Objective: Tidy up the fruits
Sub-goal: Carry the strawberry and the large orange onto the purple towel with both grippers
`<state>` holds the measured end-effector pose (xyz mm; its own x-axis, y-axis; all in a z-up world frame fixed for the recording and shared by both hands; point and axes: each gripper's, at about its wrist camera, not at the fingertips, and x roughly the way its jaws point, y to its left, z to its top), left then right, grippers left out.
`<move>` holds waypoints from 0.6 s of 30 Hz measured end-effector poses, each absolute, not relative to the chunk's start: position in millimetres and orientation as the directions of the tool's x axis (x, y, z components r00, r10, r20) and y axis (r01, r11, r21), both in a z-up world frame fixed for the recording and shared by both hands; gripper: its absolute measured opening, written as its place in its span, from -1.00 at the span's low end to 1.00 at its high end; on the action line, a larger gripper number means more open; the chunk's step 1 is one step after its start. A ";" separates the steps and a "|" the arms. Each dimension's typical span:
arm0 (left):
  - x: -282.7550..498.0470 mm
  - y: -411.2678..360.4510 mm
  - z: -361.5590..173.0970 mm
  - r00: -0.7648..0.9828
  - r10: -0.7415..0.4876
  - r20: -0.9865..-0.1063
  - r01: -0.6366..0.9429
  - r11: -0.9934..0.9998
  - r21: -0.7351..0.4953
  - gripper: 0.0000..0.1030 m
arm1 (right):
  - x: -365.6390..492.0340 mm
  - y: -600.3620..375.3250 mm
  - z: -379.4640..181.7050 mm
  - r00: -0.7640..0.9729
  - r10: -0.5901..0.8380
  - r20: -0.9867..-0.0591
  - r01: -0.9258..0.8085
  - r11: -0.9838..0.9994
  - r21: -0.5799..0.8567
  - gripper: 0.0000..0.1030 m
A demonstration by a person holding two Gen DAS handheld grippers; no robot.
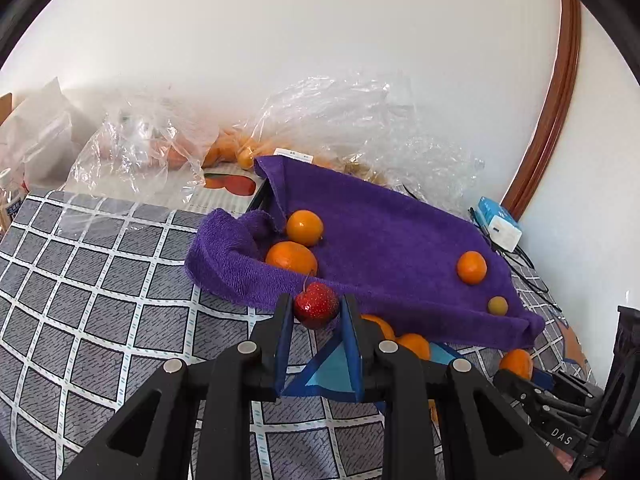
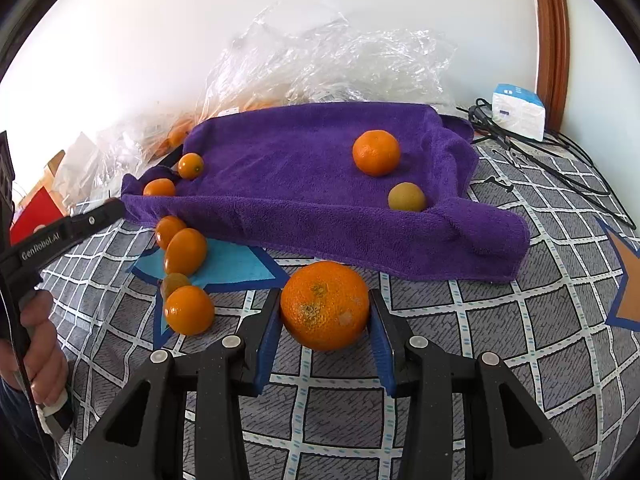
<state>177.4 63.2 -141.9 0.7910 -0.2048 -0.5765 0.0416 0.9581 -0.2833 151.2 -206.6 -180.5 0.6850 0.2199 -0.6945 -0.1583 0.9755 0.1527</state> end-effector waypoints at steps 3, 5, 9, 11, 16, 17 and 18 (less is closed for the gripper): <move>177.4 63.7 -140.9 0.794 -0.202 -0.574 0.039 0.958 -0.283 -0.56 | 151.1 -205.7 -180.4 0.683 0.235 -0.691 -0.176 0.972 0.156 -0.20; 177.7 64.3 -140.4 0.794 -0.202 -0.574 0.037 0.958 -0.286 -0.56 | 150.9 -207.4 -180.3 0.684 0.240 -0.689 -0.176 0.971 0.164 -0.20; 177.5 65.6 -137.9 0.795 -0.204 -0.571 0.036 0.956 -0.292 -0.56 | 150.9 -213.5 -180.0 0.689 0.246 -0.682 -0.159 0.969 0.189 -0.20; 175.1 67.3 -135.0 0.805 -0.206 -0.557 0.037 0.953 -0.299 -0.56 | 152.2 -215.4 -180.7 0.686 0.236 -0.688 -0.143 0.971 0.191 -0.20; 172.2 70.1 -130.4 0.815 -0.203 -0.543 0.033 0.952 -0.305 -0.56 | 154.5 -217.1 -181.8 0.677 0.214 -0.705 -0.114 0.976 0.187 -0.20; 170.9 70.4 -129.2 0.819 -0.197 -0.539 0.031 0.953 -0.301 -0.56 | 154.5 -216.4 -182.0 0.674 0.203 -0.710 -0.110 0.978 0.176 -0.20; 169.8 71.1 -128.0 0.823 -0.195 -0.534 0.030 0.953 -0.301 -0.56 | 154.1 -216.1 -181.9 0.673 0.195 -0.714 -0.107 0.980 0.167 -0.20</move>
<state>169.8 71.1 -128.0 0.8225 -0.1952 -0.5342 0.0304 0.9530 -0.3015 154.1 -216.1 -181.9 0.6728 0.1953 -0.7135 -0.1069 0.9801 0.1674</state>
